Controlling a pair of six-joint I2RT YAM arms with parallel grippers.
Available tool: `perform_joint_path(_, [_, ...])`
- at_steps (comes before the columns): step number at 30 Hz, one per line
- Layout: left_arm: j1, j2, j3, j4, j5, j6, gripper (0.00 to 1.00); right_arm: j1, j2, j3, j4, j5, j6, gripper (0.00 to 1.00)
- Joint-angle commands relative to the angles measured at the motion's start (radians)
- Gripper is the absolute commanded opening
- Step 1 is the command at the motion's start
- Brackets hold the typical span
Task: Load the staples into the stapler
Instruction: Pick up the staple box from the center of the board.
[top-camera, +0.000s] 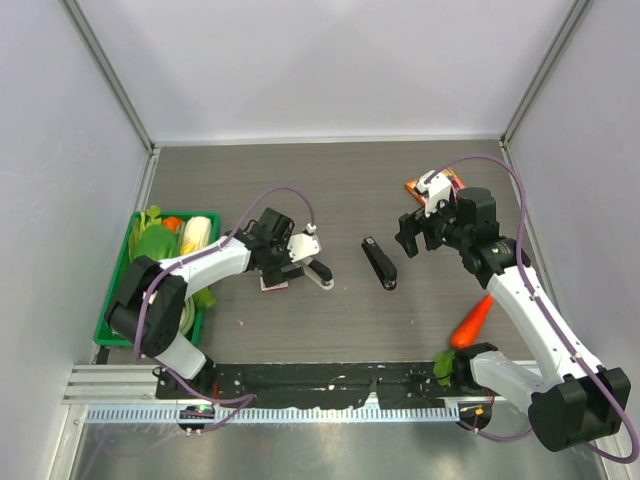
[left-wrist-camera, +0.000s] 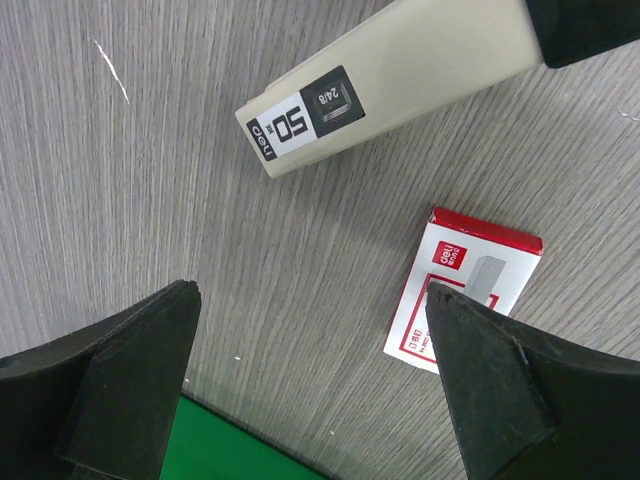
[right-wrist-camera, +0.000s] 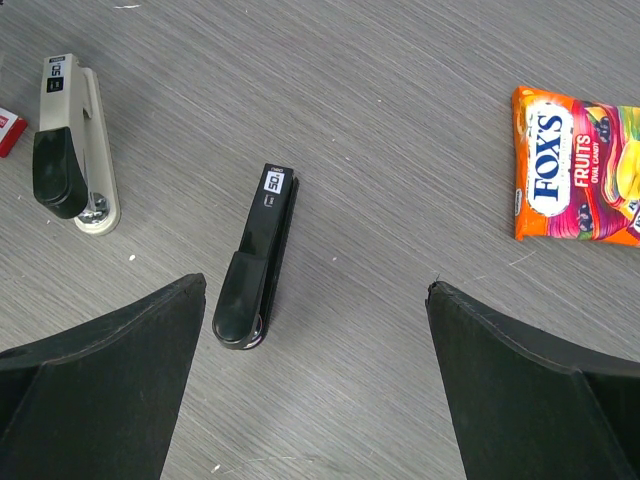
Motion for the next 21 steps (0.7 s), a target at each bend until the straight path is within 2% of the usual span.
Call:
perform_joint_path(1, [0.002,0.001,-0.004,0.029,-0.005,0.004,1.0,-0.002,0.0,-0.001,0.05,0.003,-0.007,0.97])
perform_joint_path(11, [0.002,0.009,-0.002,0.0,-0.016,0.016,1.0,-0.002,-0.003,-0.001,0.05,0.003,-0.005,0.97])
perform_joint_path(16, [0.002,-0.045,0.001,-0.084,0.099,0.041,1.0,-0.004,-0.004,-0.001,0.05,-0.003,-0.003,0.97])
perform_joint_path(21, [0.003,-0.076,0.007,-0.129,0.125,0.058,1.0,-0.004,-0.009,-0.001,0.049,-0.004,-0.003,0.97])
